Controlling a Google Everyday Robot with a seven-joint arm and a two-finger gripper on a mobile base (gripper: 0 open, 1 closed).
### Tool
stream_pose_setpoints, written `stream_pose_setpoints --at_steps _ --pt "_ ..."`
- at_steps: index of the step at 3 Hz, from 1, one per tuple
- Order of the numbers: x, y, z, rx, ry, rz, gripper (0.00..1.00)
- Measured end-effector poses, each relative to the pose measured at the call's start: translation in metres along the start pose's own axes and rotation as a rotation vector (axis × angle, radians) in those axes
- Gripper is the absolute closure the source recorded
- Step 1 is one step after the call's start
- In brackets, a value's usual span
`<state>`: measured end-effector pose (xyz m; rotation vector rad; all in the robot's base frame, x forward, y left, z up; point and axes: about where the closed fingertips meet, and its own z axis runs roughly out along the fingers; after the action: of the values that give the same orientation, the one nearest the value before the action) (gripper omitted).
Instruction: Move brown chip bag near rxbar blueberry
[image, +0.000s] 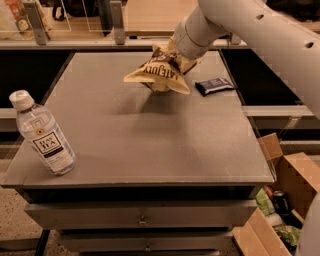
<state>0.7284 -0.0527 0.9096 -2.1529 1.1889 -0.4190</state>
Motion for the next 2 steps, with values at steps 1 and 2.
stream_pose_setpoints --at_steps 1,2 --pt "0.014 0.006 -0.005 -0.014 0.008 0.006 0.83" --pt "0.025 0.012 -0.008 -0.027 0.017 0.012 0.59"
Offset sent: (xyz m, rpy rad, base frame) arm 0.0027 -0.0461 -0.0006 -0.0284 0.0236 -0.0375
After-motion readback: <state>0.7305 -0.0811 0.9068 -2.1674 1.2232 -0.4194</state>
